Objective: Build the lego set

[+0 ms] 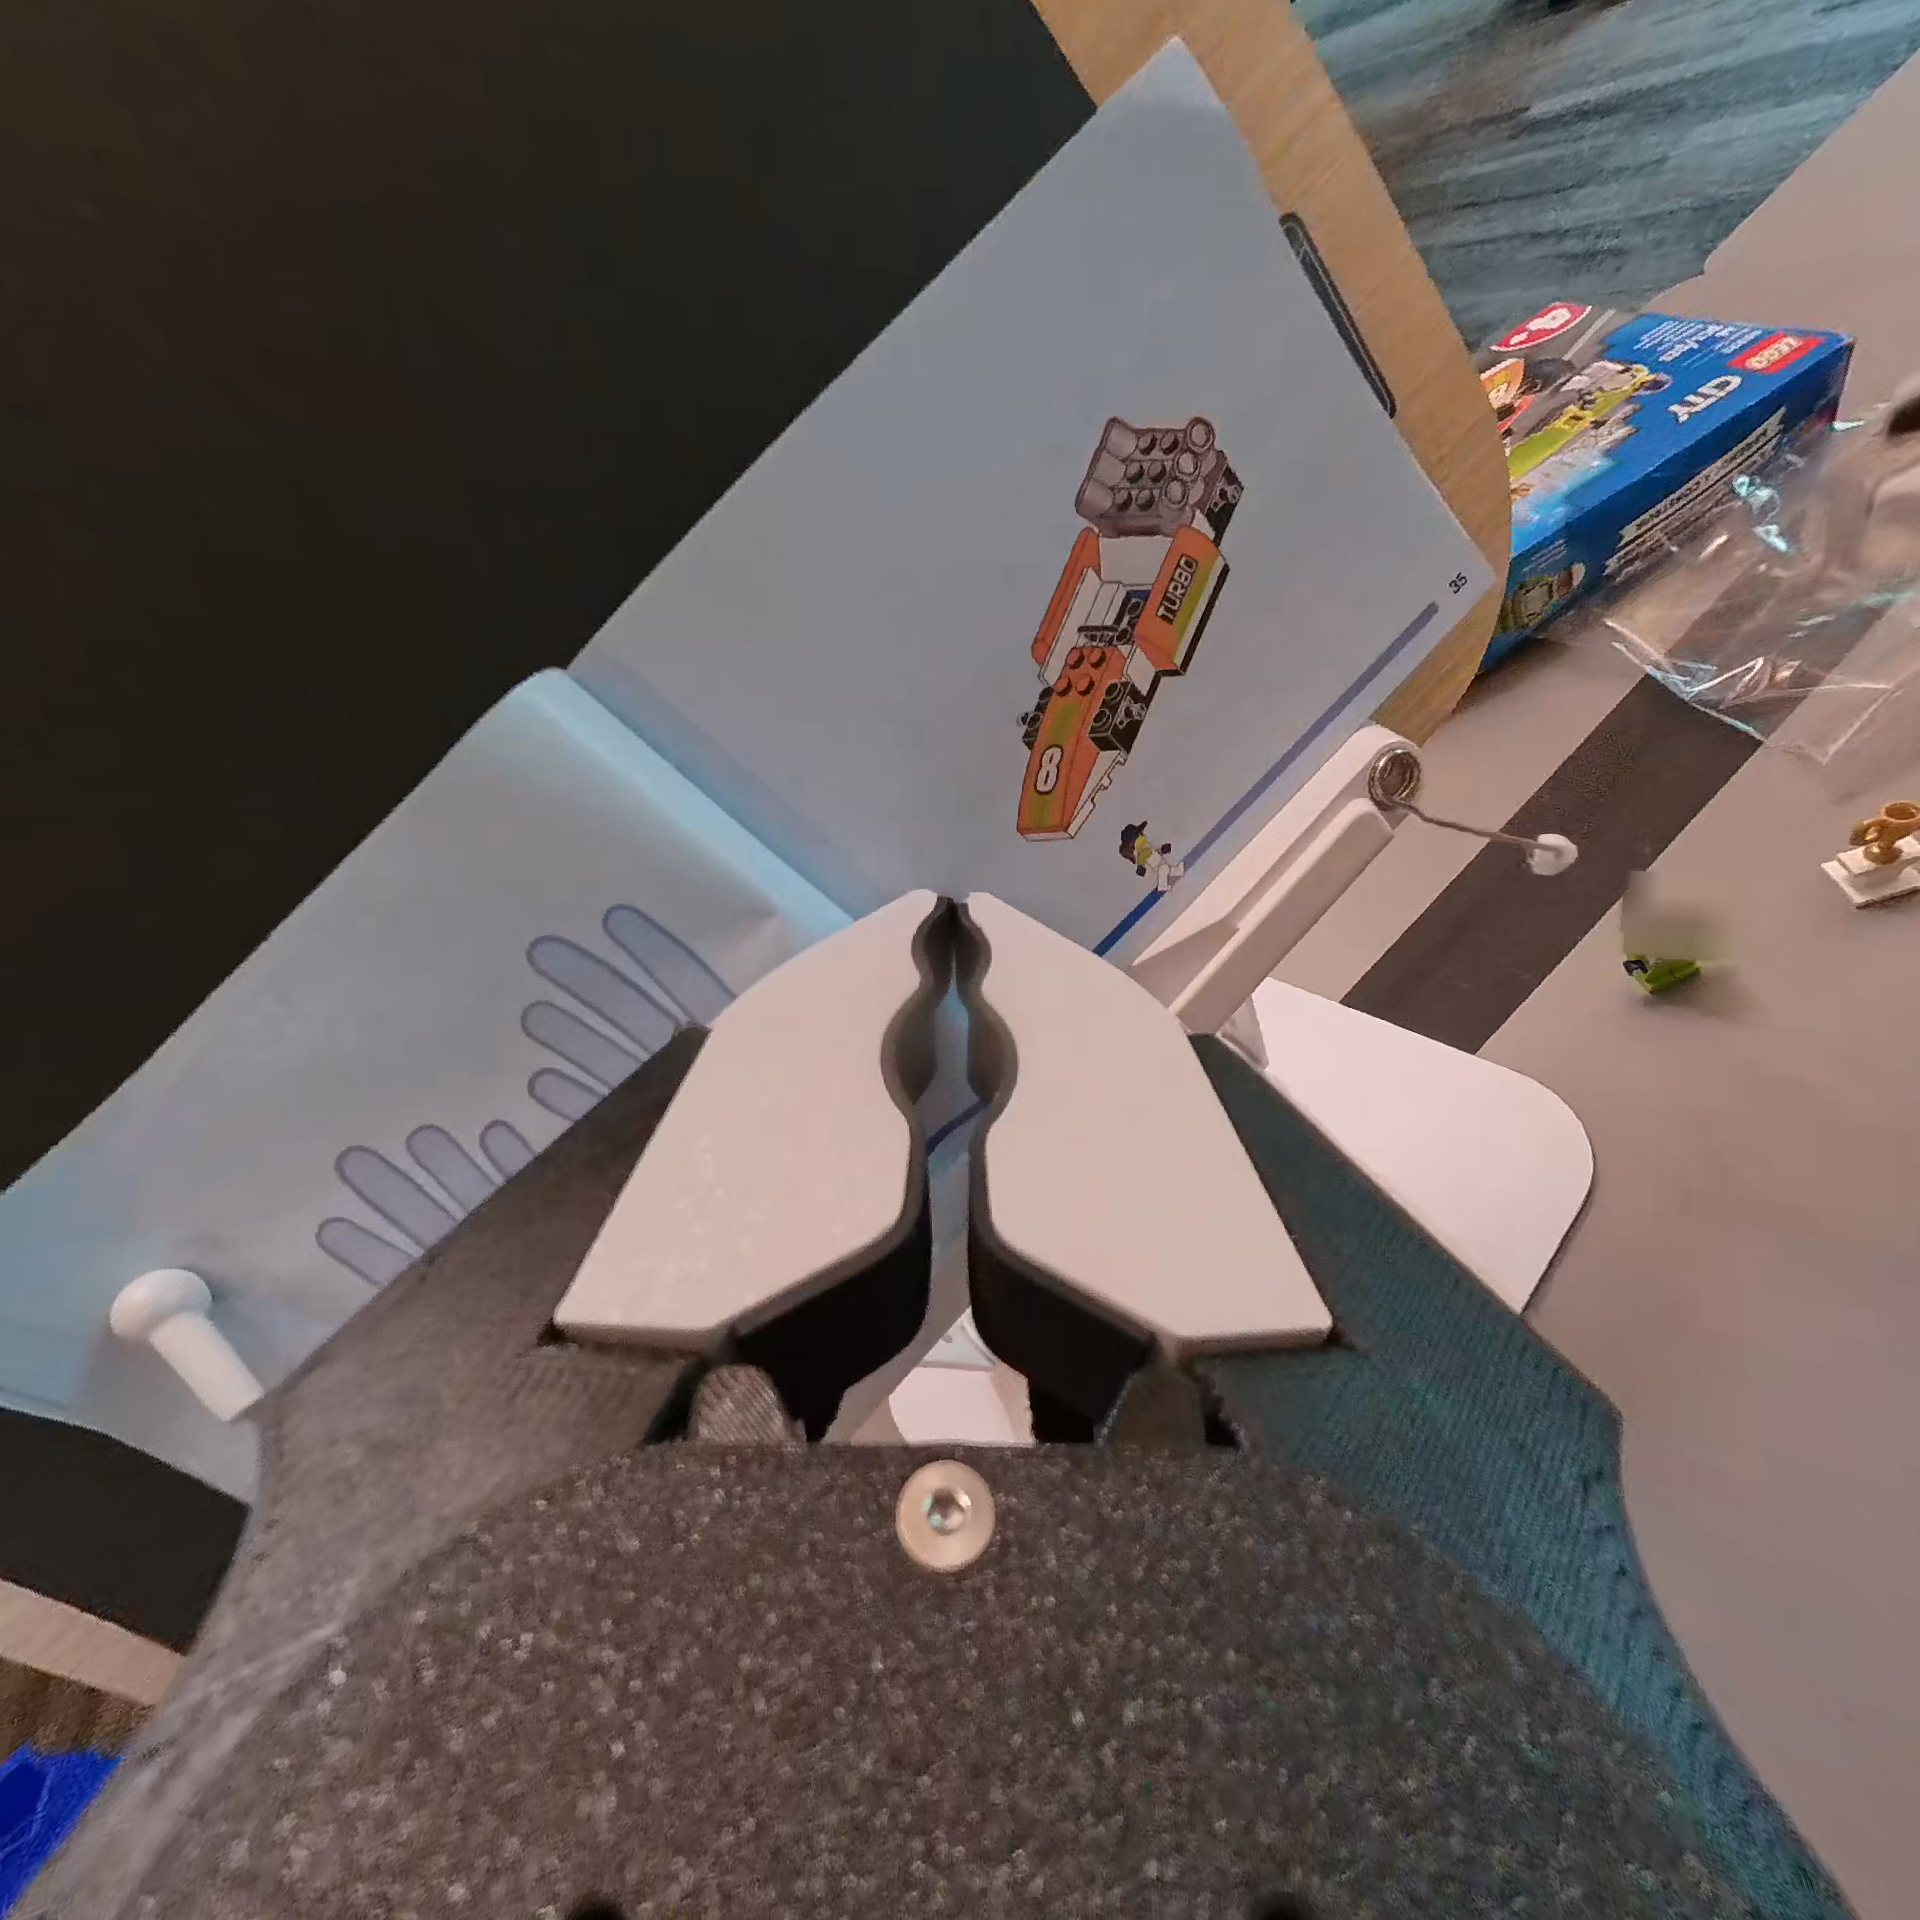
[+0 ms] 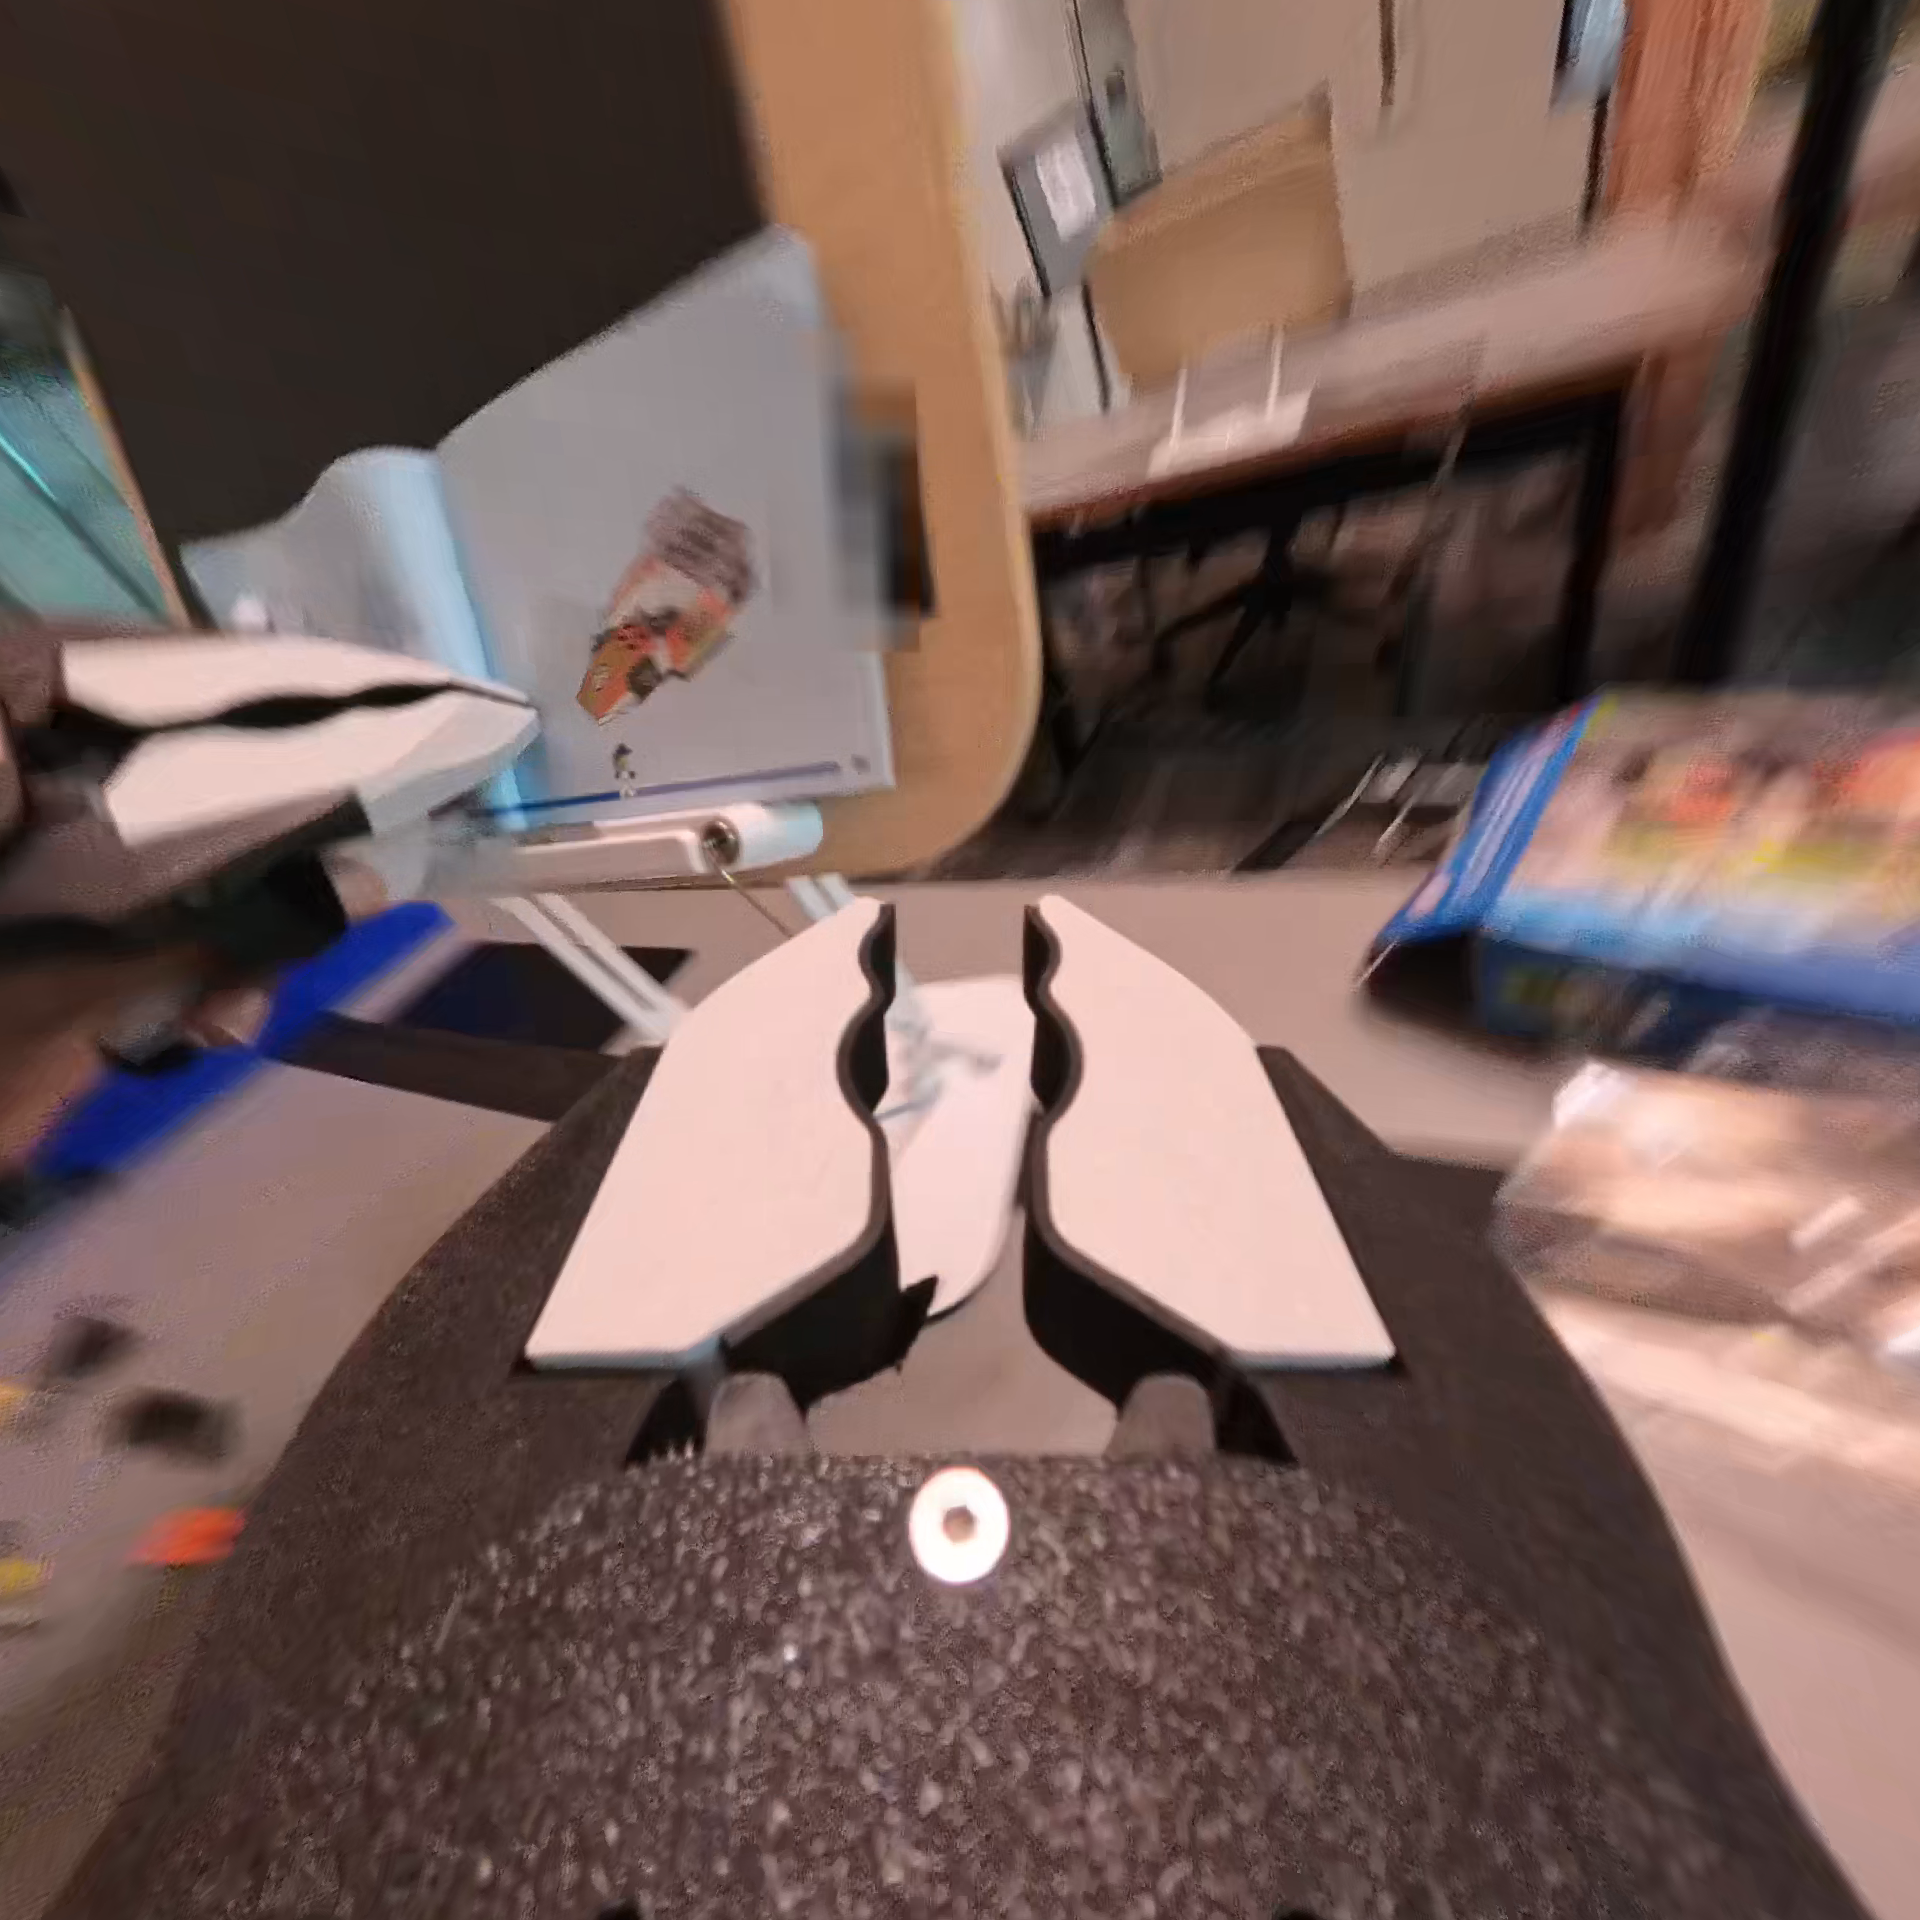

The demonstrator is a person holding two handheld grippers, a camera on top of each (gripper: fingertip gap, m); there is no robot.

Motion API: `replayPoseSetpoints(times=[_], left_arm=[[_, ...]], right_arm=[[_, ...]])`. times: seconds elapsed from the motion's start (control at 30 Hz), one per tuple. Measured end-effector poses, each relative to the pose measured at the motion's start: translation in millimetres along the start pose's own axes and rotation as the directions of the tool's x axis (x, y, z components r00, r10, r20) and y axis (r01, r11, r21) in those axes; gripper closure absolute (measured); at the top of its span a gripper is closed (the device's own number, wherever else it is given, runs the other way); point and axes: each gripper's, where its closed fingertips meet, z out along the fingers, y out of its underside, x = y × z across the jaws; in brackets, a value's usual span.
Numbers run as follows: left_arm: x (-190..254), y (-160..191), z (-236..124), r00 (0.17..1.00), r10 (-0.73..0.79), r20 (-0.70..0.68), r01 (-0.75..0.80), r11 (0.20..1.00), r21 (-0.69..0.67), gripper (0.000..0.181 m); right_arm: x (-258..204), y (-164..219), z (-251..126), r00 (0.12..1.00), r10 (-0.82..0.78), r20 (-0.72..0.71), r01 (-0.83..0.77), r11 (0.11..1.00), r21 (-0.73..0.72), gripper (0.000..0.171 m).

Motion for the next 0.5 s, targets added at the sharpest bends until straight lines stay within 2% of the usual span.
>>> replayPoseSetpoints(times=[0.03, 0.07, 0.1, 0.17, 0.23, 0.37, 0.43, 0.5], left_arm=[[0, 0, 0, 1.0, -0.005, -0.003, 0.005, 1.0, 0.003, 0.181], [0, 0, 1, 1.0, -0.007, -0.005, 0.007, 1.0, 0.006, 0.181], [0, 0, 1, 1.0, -0.008, -0.006, 0.008, 1.0, 0.007, 0.181], [0, 0, 0, 1.0, -0.016, -0.01, 0.016, 1.0, 0.011, 0.181], [0, 0, 0, 1.0, -0.016, -0.019, 0.016, 1.0, 0.015, 0.181], [0, 1, -1, 0.999, 0.0, -0.036, 0.0, 1.0, 0.023, 0.181], [0, 1, -1, 0.999, 0.004, -0.038, -0.003, 1.0, 0.028, 0.181], [0, 1, 0, 0.999, 0.004, -0.044, -0.003, 1.0, 0.031, 0.181]], right_arm=[[-8, -13, -1, 0.975, -0.221, -0.012, 0.222, 0.974, 0.042, 0.15], [-21, -21, 1, 0.902, -0.432, -0.002, 0.431, 0.9, 0.062, 0.15], [-34, -23, 7, 0.794, -0.607, 0.035, 0.604, 0.794, 0.065, 0.148], [-45, -15, 24, 0.542, -0.834, 0.102, 0.837, 0.547, 0.031, 0.136], [-43, -11, 41, 0.345, -0.926, 0.152, 0.936, 0.352, 0.022, 0.134], [-37, -15, 60, 0.116, -0.967, 0.226, 0.991, 0.128, 0.037, 0.134], [-36, -18, 65, 0.055, -0.961, 0.272, 0.997, 0.068, 0.038, 0.131], [-34, -19, 69, 0.047, -0.946, 0.321, 0.998, 0.056, 0.019, 0.128]])
